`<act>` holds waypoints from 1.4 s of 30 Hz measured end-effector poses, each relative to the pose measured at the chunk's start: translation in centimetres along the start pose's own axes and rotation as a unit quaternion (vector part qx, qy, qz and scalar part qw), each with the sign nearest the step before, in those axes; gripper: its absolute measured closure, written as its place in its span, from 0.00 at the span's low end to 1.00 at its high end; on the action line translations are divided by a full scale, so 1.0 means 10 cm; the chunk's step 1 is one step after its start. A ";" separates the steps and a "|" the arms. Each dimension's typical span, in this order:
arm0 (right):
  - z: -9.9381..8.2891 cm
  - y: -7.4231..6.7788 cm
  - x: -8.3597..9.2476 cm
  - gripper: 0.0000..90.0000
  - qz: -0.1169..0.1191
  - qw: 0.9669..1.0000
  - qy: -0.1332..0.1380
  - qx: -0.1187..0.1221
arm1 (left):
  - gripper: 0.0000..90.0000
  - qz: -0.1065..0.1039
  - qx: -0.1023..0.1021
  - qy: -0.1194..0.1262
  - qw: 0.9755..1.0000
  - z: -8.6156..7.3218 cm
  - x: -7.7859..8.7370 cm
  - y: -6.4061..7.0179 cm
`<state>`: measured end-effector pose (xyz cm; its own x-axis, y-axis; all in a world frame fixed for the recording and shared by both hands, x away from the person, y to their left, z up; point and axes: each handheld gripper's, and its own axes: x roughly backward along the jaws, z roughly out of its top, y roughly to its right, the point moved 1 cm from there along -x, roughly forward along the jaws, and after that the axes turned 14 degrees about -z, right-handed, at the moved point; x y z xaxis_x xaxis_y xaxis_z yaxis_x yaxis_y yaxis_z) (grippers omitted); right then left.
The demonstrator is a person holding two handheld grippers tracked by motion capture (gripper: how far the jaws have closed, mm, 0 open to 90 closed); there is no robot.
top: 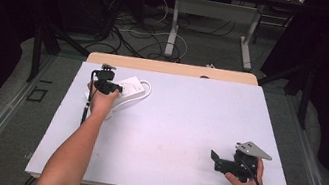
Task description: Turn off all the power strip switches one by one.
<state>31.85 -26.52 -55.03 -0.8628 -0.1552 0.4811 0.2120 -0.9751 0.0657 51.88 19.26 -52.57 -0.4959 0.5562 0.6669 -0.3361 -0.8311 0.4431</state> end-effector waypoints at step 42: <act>-0.03 -0.07 -0.02 0.00 0.013 1.000 -0.007 0.007 | 1.00 0.004 0.011 0.011 1.000 -0.07 0.08 -0.07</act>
<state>31.71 -25.90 -55.41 -0.8500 -0.1784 0.4957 0.2410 -0.9684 0.0647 51.18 20.35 -52.74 -0.5162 0.5494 0.6570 -0.3143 -0.8351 0.4514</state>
